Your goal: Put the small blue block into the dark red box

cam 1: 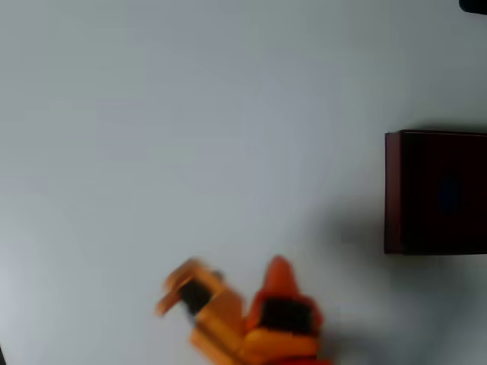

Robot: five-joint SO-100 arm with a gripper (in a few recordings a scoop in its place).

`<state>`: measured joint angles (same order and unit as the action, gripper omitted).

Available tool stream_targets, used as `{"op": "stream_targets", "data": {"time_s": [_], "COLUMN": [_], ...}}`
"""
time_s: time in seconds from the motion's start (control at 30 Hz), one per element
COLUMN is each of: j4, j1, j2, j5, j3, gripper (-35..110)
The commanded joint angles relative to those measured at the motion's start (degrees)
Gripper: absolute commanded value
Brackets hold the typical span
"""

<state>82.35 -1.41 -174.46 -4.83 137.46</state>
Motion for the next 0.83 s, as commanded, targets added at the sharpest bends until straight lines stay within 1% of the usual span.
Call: {"op": "stream_targets", "data": {"time_s": [0.0,0.17,0.23,0.4,0.5,0.63,0.8], "j4": [-0.4,-1.5,-1.7,-3.6,-4.5,-5.3,-5.1], "j1": [9.1,18.5,21.9,28.6,29.5,28.1,28.0], "j2": [-7.8,-8.2,-9.2,-17.8,-17.8,-17.8,-17.8], "j5": [1.6,5.4,5.4,9.4,11.2,10.4,10.4], "j3": [5.1,13.8,17.6,28.4,30.7,34.2,34.4], "gripper": [0,0,0,0,0,0,0]}}
